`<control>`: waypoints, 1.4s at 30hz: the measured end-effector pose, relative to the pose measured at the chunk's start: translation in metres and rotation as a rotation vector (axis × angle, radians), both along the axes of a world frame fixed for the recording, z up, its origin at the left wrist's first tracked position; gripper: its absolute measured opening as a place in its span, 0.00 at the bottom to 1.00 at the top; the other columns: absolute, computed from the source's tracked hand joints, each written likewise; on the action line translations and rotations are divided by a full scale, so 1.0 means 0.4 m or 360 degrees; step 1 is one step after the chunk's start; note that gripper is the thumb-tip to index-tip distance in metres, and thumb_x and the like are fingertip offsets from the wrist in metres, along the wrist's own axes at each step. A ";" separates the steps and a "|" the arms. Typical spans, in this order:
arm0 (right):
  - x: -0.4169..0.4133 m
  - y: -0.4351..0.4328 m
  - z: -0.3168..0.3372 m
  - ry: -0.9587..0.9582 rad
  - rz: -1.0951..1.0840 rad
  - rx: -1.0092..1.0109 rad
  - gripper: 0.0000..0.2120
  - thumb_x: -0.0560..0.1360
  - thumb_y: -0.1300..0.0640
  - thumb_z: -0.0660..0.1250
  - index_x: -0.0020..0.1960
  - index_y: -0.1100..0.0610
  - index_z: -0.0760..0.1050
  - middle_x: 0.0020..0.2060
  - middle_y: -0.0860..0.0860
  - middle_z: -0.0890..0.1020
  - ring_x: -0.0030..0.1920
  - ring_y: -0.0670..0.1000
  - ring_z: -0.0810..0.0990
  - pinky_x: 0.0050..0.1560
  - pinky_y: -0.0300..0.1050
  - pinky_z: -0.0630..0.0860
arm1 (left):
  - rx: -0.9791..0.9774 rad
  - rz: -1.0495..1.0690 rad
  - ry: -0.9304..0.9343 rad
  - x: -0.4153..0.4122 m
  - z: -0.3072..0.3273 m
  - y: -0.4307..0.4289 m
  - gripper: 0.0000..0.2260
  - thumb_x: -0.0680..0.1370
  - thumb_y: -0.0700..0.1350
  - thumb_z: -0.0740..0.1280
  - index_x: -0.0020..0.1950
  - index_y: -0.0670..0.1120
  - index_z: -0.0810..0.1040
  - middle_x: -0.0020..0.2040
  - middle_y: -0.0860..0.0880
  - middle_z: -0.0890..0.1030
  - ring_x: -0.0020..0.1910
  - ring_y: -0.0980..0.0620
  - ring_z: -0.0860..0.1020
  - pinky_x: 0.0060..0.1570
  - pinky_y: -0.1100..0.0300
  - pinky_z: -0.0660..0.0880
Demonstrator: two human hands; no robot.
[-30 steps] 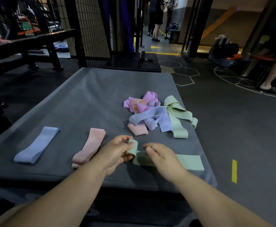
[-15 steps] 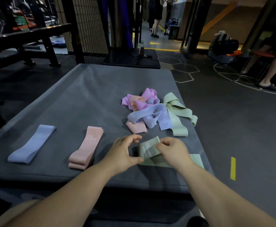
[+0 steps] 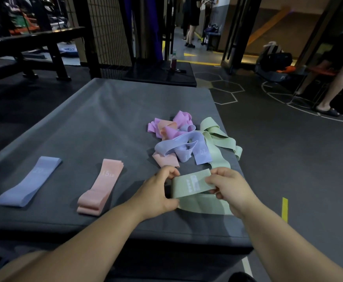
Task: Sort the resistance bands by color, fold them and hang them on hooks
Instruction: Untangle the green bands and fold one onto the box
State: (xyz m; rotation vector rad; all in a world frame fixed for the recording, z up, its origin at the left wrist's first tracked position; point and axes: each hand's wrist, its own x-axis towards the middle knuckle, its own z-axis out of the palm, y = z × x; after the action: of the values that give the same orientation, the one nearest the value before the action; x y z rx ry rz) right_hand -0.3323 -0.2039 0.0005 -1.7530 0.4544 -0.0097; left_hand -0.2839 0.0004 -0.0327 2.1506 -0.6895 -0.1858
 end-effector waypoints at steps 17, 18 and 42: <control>-0.010 -0.035 -0.034 0.0137 0.0153 -0.0216 0.03 0.71 0.63 0.70 0.38 0.59 0.77 0.29 0.49 0.76 0.29 0.47 0.73 0.33 0.39 0.69 | 0.0623 -0.0114 -0.0248 0.006 -0.002 0.060 0.33 0.69 0.50 0.70 0.72 0.58 0.61 0.59 0.61 0.71 0.62 0.56 0.69 0.63 0.60 0.60; -0.011 -0.043 -0.036 0.0161 0.0132 -0.0238 0.02 0.71 0.63 0.70 0.40 0.59 0.78 0.29 0.49 0.76 0.29 0.47 0.73 0.33 0.38 0.69 | 0.0583 -0.0109 -0.0200 0.009 -0.005 0.062 0.33 0.69 0.51 0.71 0.71 0.58 0.62 0.59 0.61 0.71 0.61 0.57 0.70 0.65 0.58 0.63; -0.025 -0.057 -0.062 0.0298 0.0207 -0.0925 0.10 0.68 0.54 0.72 0.46 0.47 0.73 0.34 0.44 0.81 0.36 0.43 0.78 0.37 0.39 0.71 | 0.0420 -0.0049 -0.0163 0.019 -0.020 0.064 0.18 0.70 0.67 0.62 0.44 0.53 0.73 0.45 0.58 0.74 0.49 0.57 0.71 0.53 0.59 0.70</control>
State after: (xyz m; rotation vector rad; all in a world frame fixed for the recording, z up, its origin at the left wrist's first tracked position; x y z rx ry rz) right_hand -0.3422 -0.2268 -0.0241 -2.3659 0.5040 0.1276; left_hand -0.2765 0.0260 -0.0407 2.4156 -0.7936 -0.1929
